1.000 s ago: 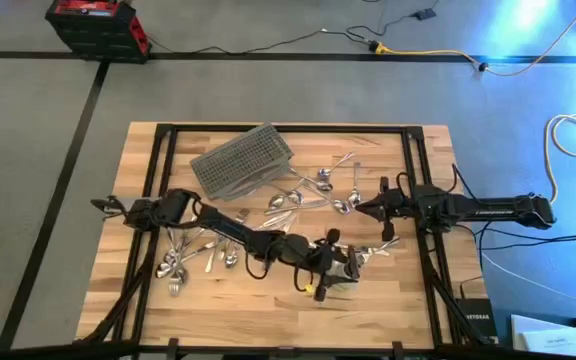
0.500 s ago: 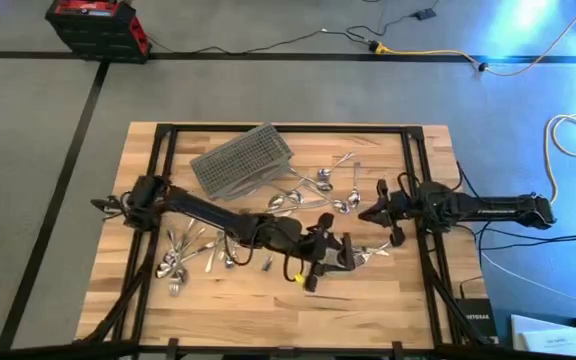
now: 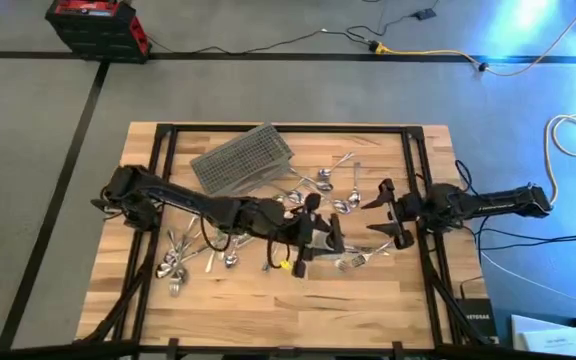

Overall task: Sort silverware
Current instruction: Move the white spray bottle to the top right of the table

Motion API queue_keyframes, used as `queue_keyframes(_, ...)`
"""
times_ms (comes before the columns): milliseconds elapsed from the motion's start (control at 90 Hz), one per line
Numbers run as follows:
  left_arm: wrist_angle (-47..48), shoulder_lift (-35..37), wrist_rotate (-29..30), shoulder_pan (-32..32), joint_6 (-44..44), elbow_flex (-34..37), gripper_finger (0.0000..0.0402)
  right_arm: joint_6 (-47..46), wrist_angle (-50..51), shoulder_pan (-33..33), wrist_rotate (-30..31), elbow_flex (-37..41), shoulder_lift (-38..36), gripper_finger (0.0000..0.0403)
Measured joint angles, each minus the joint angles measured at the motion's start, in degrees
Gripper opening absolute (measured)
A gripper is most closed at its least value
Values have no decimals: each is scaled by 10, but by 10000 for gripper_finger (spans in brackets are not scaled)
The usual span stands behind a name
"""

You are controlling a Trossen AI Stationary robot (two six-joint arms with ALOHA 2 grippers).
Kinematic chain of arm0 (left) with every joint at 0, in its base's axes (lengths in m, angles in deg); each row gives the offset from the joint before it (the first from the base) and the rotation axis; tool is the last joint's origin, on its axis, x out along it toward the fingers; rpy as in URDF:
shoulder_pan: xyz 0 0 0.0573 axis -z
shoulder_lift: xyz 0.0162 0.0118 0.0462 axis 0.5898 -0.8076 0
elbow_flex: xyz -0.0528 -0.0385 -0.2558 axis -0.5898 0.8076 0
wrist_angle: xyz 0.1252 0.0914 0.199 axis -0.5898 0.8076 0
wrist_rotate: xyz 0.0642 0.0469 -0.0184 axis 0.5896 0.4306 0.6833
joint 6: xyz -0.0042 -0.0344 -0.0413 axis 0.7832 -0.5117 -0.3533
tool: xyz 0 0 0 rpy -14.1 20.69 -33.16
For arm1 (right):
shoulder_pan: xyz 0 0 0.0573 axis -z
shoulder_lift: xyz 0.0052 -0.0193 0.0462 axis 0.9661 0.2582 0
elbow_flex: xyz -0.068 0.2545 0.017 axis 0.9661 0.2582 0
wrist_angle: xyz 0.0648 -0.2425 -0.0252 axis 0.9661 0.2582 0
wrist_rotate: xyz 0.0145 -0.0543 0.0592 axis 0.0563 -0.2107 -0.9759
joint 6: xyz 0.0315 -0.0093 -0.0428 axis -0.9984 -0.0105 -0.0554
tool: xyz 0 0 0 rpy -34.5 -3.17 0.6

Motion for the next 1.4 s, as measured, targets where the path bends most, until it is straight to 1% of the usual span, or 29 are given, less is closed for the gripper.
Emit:
queue_keyframes(78,1,1,-8,-12,-16,0,148,-1,-18,-3,1,0,7,285)
queue_keyframes(133,-1,1,-23,-22,-31,0,148,-6,-26,-2,3,0,16,300)
queue_keyframes(200,-6,1,-49,-36,-51,0,148,-14,-55,-2,19,0,35,316)
queue_keyframes(267,-10,1,-68,-50,-63,0,148,-15,-87,-2,34,0,59,329)
queue_keyframes(356,-11,1,-80,-65,-66,0,148,-15,-131,-2,50,0,98,345)
queue_keyframes(533,-33,1,-120,-92,-86,0,148,-16,-199,-2,57,0,178,367)
queue_keyframes(678,-16,1,-126,-105,-85,0,148,-24,-207,-2,66,-26,238,380)
queue_keyframes(889,-17,1,-131,-115,-81,0,148,-24,-207,-2,66,-82,322,398)
queue_keyframes(1244,-8,0,-132,-122,-75,0,149,-30,-209,-1,66,-165,466,399)
queue_keyframes(1400,-10,0,-132,-121,-72,0,149,-30,-211,-1,66,-201,515,399)
